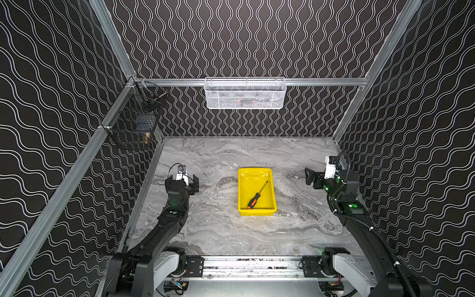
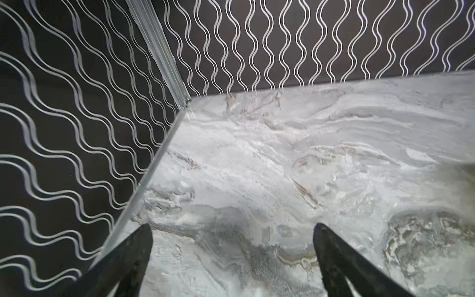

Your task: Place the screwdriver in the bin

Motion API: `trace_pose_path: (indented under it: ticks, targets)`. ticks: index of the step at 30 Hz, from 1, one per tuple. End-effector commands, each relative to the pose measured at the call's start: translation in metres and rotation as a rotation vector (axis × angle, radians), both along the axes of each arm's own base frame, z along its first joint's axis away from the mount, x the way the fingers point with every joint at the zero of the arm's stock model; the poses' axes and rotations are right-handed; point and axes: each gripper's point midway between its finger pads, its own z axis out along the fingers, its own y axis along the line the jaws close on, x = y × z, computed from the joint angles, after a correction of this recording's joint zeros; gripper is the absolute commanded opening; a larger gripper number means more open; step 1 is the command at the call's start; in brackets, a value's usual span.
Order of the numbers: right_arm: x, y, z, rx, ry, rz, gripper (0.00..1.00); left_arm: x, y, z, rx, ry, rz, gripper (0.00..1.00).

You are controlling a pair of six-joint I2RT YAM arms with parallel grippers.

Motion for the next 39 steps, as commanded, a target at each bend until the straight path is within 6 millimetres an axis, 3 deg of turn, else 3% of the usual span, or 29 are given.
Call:
trace_pose_path:
  ticks: [1,7,20,23,27,36,39]
  targets:
    - [0.008,-0.013,0.014,-0.019,-0.114,-0.074,0.99,0.012,-0.007,0.007,-0.072,-0.081,-0.073,0.99]
    - [0.016,-0.017,-0.007,-0.05,-0.112,-0.092,1.0,0.017,-0.008,-0.018,-0.147,-0.064,-0.127,0.99]
    - [0.023,-0.03,-0.061,-0.129,-0.171,-0.15,0.99,0.033,-0.005,-0.038,-0.13,-0.062,-0.119,0.99]
    - [0.02,-0.037,-0.067,-0.131,-0.185,-0.189,0.99,0.035,0.002,-0.049,-0.136,-0.055,-0.079,0.99]
    - [0.018,-0.042,-0.072,-0.131,-0.183,-0.219,1.0,0.036,-0.005,-0.057,-0.137,-0.044,-0.119,0.99]
    - [0.023,-0.036,-0.064,-0.09,-0.232,-0.191,1.0,0.043,-0.015,-0.065,-0.133,-0.012,-0.176,0.99]
    - [0.028,-0.036,-0.074,-0.09,-0.193,-0.193,1.0,0.044,-0.014,-0.069,-0.128,-0.01,-0.174,0.99]
